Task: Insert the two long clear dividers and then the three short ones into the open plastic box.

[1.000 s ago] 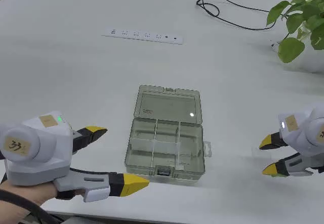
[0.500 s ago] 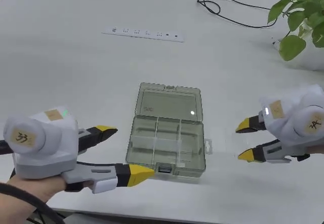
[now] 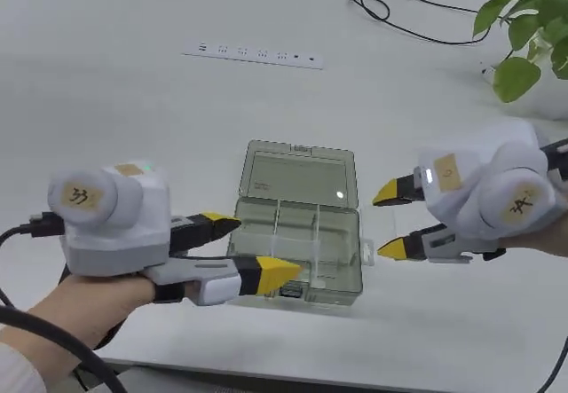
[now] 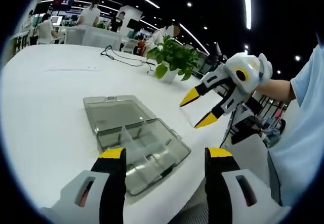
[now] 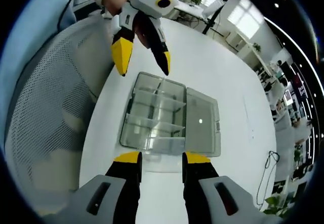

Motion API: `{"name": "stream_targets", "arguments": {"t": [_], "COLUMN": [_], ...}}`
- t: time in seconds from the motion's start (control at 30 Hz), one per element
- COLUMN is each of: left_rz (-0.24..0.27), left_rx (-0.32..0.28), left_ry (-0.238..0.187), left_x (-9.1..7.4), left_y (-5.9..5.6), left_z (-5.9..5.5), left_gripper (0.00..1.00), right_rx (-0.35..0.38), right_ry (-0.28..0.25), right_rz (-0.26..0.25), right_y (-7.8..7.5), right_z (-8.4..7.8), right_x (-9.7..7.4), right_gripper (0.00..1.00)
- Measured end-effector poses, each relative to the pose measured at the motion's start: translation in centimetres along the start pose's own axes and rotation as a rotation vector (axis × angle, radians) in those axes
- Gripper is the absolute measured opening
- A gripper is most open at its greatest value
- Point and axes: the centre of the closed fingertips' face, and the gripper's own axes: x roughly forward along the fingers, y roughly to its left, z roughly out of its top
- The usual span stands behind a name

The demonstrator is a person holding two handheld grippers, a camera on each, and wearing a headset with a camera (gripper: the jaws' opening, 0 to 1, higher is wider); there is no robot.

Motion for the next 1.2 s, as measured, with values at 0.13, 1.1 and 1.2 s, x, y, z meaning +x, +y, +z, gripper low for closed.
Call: {"name": "stream_targets", "arguments": {"t": [0.13, 1.1, 1.2], "left_rz": [-0.04, -0.103, -0.106], "left_rx": [-0.066, -0.455, -0.463], "left_ry": [-0.012, -0.031, -0.029], "left_x": [0.8, 3.9, 3.9], "left_y": [-0.9, -1.5, -1.6], "left_z": [0.5, 1.3, 1.2], "left_gripper": [0.54, 0.14, 0.11], "right_rx": [-0.031, -0.174, -0.17], "right_ry": [-0.009, -0.027, -0.029], "right_rz": [-0.009, -0.011, -0.009], "right_y": [-0.2, 0.1, 0.2], "right_z": [1.0, 4.5, 4.7], "right_x": [0.2, 1.6, 1.8], "right_gripper": [0.32, 0.32, 0.32]}}
